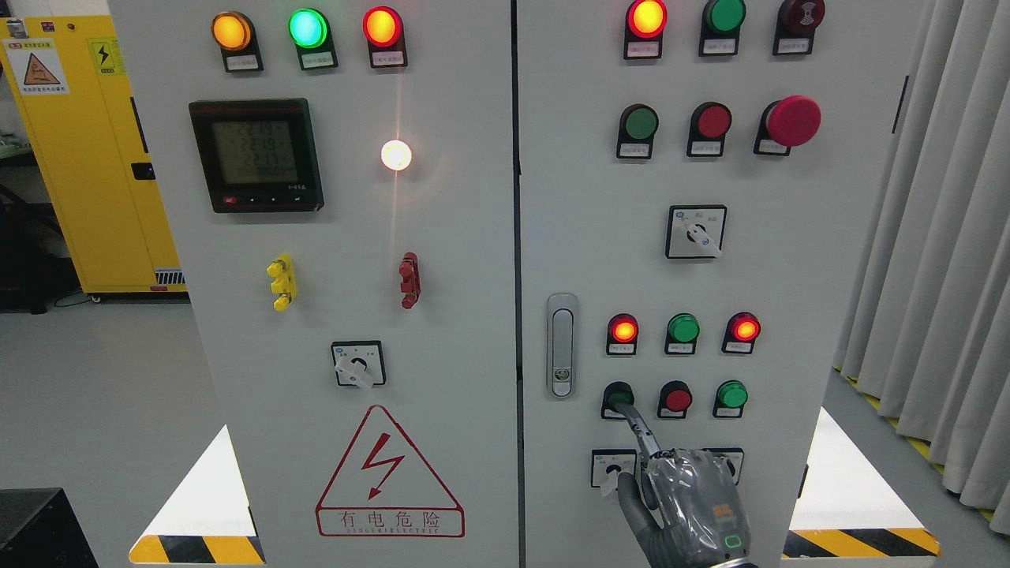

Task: Press green start button
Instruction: 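Press the green push button with the right hand's fingertip, then pull the right hand back down away from the button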

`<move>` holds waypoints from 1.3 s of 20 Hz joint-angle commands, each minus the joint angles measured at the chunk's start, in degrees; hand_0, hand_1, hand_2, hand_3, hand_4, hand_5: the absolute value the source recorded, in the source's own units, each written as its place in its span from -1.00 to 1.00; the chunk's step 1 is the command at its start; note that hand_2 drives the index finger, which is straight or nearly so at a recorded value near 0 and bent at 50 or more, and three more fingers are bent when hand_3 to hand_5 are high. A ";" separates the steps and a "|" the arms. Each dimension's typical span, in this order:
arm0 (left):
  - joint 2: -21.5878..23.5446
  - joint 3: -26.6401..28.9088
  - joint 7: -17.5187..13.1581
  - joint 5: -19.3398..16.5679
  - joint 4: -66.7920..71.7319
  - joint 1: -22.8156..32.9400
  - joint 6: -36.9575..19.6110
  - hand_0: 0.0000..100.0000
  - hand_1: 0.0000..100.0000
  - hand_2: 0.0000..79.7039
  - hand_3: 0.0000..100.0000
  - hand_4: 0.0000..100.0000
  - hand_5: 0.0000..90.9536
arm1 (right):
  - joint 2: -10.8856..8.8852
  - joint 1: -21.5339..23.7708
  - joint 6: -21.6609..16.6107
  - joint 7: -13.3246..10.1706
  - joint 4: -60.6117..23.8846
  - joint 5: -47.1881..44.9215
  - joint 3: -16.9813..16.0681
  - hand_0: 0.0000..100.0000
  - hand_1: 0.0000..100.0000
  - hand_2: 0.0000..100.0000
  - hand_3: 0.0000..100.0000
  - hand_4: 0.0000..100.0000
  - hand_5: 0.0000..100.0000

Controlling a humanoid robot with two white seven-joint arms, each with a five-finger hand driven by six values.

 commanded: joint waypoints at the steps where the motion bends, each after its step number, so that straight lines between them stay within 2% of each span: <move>1: 0.00 0.00 0.02 0.00 0.01 -0.01 -0.02 -0.76 0.11 -1.00 -1.00 -1.00 -1.00 | 0.01 0.64 -0.30 -0.69 -2.08 -0.26 0.00 0.55 0.93 -1.00 1.00 1.00 1.00; 4: 0.00 0.00 0.02 0.00 0.01 -0.01 -0.02 -0.76 0.11 -1.00 -1.00 -1.00 -1.00 | 0.09 1.43 -0.56 -0.78 -3.40 -0.61 0.44 0.58 0.94 -1.00 1.00 1.00 1.00; 9: 0.00 0.00 0.02 0.00 0.01 0.08 -0.02 -0.76 0.11 -1.00 -1.00 -1.00 -1.00 | 0.09 2.66 -0.82 -0.87 -4.89 -6.40 2.02 0.66 0.94 -1.00 1.00 1.00 1.00; 12: 0.00 0.00 0.02 0.00 0.01 -0.01 -0.02 -0.76 0.11 -1.00 -1.00 -1.00 -1.00 | 0.09 4.68 -2.49 -0.87 -5.69 -8.68 2.72 0.69 0.94 -0.99 1.00 1.00 1.00; 16: 0.00 0.00 0.02 0.00 0.01 0.08 -0.02 -0.76 0.11 -1.00 -1.00 -1.00 -1.00 | 0.44 7.14 -2.94 -0.87 -6.82 -17.19 4.13 0.79 0.91 -0.96 0.98 1.00 1.00; 18: 0.00 0.00 0.02 0.00 0.01 -0.01 -0.02 -0.76 0.11 -1.00 -1.00 -1.00 -1.00 | 0.45 8.64 -2.58 -0.69 -7.97 -24.39 5.27 0.75 0.89 -0.94 0.94 1.00 1.00; 21: 0.00 0.00 0.02 0.00 0.01 -0.01 -0.02 -0.76 0.11 -1.00 -1.00 -1.00 -1.00 | 0.36 11.36 -2.49 -0.52 -9.29 -33.81 6.06 0.83 0.92 -0.88 0.78 0.96 1.00; 22: 0.00 0.00 0.02 0.00 0.01 -0.01 -0.02 -0.76 0.11 -1.00 -1.00 -1.00 -1.00 | 0.36 12.41 -2.49 -0.34 -9.64 -35.57 6.15 0.81 0.91 -0.88 0.67 0.82 0.86; 23: 0.00 0.00 0.02 0.00 -0.08 0.08 -0.02 -0.76 0.11 -1.00 -1.00 -1.00 -1.00 | 0.36 13.38 -2.49 -0.26 -9.82 -36.98 6.41 0.80 0.91 -0.88 0.65 0.81 0.84; 24: 0.00 0.00 0.02 0.00 0.01 -0.01 -0.02 -0.76 0.11 -1.00 -1.00 -1.00 -1.00 | 0.36 14.26 -2.58 -0.17 -10.17 -38.48 6.77 0.75 0.87 -0.88 0.55 0.71 0.78; 25: 0.00 0.00 0.02 0.00 0.01 -0.01 -0.02 -0.76 0.11 -1.00 -1.00 -1.00 -1.00 | 0.36 14.88 -2.67 -0.17 -10.52 -40.40 6.94 0.65 0.81 -0.88 0.36 0.56 0.68; 26: 0.00 0.00 0.02 0.00 0.01 -0.01 -0.02 -0.76 0.11 -1.00 -1.00 -1.00 -1.00 | 0.36 14.97 -2.67 -0.17 -10.69 -42.69 7.03 0.65 0.73 -0.90 0.03 0.22 0.42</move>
